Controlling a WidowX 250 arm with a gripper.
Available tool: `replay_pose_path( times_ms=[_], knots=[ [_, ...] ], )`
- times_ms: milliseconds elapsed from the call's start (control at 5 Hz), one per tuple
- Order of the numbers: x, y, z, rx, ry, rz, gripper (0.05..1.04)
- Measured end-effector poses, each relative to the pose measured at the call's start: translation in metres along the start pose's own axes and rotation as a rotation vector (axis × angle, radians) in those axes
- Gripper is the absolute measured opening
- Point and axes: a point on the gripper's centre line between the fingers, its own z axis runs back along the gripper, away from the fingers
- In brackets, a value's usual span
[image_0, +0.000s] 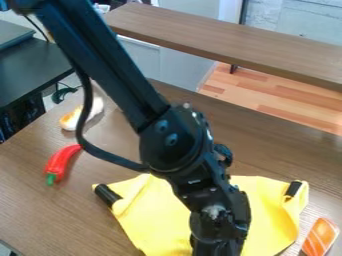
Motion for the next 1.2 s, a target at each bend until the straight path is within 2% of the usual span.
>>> replay_pose_path(
  times_ms=[200, 600, 1200],
  knots=[
    [-0.001, 0.019, 0.02, 0.011, -0.05, 0.057, 0.049],
    [-0.013, 0.072, 0.039, -0.008, -0.116, 0.23, 0.049],
    [-0.042, 0.138, 0.015, -0.076, -0.1, 0.455, 0.049]
  ],
)
